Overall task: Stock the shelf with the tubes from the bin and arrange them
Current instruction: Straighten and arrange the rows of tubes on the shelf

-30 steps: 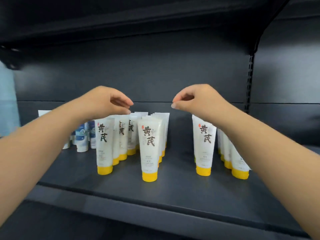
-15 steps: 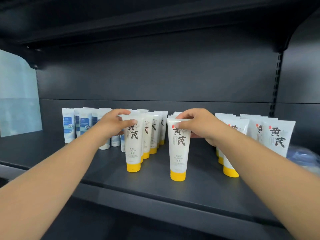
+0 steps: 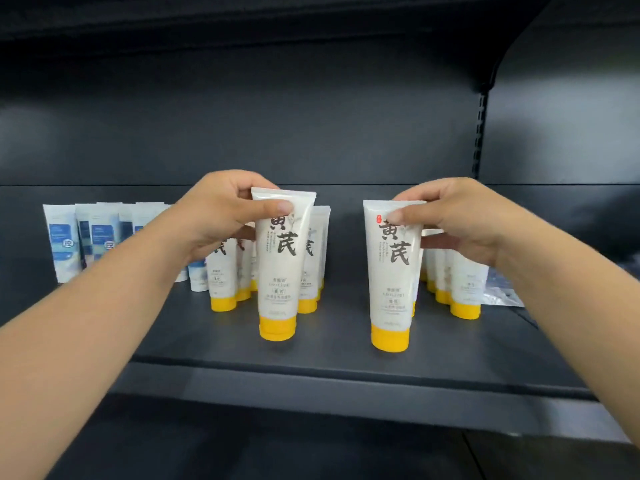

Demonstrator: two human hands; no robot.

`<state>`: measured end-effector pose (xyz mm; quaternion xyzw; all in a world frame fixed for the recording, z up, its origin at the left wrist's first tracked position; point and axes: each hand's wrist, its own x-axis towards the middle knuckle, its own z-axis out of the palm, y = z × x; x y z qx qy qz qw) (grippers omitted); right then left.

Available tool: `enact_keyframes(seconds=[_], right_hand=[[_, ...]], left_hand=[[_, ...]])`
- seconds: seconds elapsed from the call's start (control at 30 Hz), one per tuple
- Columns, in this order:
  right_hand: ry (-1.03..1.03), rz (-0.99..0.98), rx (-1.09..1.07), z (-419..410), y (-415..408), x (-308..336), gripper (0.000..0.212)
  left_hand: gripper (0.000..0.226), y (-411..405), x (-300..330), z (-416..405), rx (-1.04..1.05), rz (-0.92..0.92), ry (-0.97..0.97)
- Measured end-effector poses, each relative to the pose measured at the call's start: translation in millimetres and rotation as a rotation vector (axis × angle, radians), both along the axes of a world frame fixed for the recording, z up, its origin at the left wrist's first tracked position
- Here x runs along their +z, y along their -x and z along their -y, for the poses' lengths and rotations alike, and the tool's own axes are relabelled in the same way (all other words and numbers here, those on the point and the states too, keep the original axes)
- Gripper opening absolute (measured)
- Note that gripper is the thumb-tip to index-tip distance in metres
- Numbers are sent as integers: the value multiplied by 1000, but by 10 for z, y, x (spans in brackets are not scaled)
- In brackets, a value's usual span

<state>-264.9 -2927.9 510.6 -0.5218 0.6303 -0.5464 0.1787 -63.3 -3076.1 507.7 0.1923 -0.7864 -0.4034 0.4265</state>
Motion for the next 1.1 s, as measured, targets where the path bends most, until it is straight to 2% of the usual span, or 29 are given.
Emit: enact_keyframes(seconds=[0.2, 0.33, 0.47, 0.7, 1.1], right_hand=[[-26, 70, -152, -383, 385, -51, 12], [-3, 175, -234, -534, 636, -118, 18], [14, 210, -269, -616, 818, -177, 11], [21, 224, -277, -559, 995, -214, 10], [107, 334, -137, -509, 1110, -354, 14]], left_hand=[[8, 649, -82, -377, -164, -4, -28], [9, 942, -188, -406, -163, 26, -46], [9, 1118, -267, -391, -148, 9, -86], [10, 1345, -261, -420, -165, 0, -116], [8, 1438, -326, -401, -217, 73, -149]])
